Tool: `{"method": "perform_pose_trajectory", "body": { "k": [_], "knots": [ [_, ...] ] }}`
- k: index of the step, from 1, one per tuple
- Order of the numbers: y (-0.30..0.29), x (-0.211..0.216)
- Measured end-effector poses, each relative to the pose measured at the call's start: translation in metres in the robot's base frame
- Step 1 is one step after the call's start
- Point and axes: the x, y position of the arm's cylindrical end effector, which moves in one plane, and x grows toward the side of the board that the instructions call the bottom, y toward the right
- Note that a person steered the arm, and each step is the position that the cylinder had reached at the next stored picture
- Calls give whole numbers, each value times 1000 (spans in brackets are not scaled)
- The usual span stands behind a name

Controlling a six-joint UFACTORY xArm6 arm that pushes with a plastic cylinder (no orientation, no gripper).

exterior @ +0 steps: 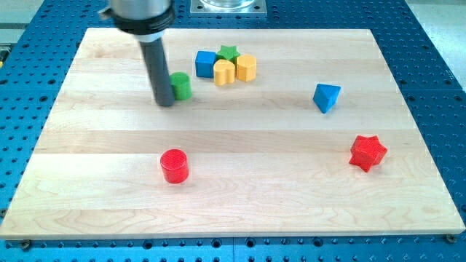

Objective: Move the red circle into the heart

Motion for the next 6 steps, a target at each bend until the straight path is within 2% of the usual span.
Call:
{"method": "perform_pose_trajectory", "body": {
  "k": [2, 3, 4, 5, 6],
  "knots": [
    [47, 2],
    [60, 88],
    [135, 171],
    [48, 205],
    [18, 171]
  ]
}}
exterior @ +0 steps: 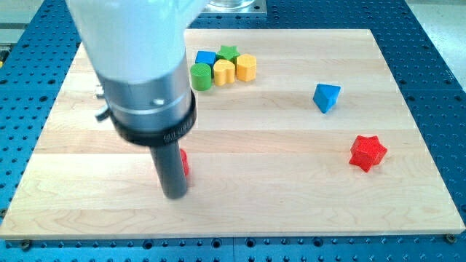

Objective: Move the red circle into the heart

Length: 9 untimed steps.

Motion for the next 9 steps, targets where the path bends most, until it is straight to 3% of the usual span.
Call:
{"method": "perform_pose_trajectory", "body": {
  "k": [1, 2, 3, 4, 5, 6, 7, 8, 9],
  "knots": [
    [2, -40],
    [-25, -17],
    [-9, -52],
    [55, -104],
    [65, -121],
    [31, -76],
    [-10, -84],
    [-2, -124],
    [49, -145]
  ]
}}
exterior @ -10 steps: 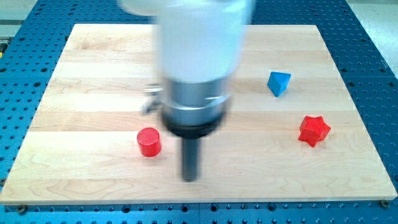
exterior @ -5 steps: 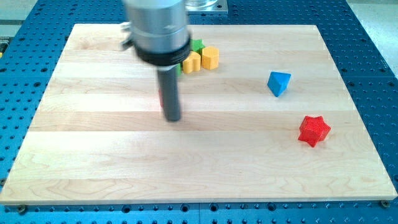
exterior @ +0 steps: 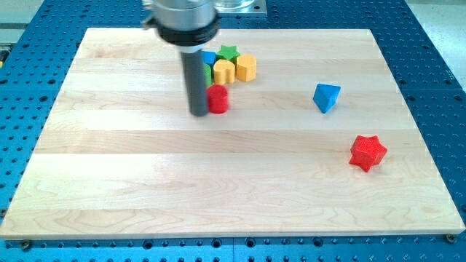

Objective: Move the red circle into the heart

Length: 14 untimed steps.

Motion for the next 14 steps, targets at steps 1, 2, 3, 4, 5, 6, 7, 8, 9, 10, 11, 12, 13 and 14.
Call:
{"method": "perform_pose_trajectory", "body": {
  "k": [1, 2, 3, 4, 5, 6, 7, 8, 9, 10, 11, 12, 13, 14],
  "knots": [
    [14, 15],
    [41, 0],
    [42, -29],
    [55, -1],
    [96, -12],
    [99, -31],
    [99, -32],
    [99, -42],
    [99, -46],
    [99, -54],
    [99, -57],
    [99, -57],
    [98, -57],
    [97, -57]
  ]
}}
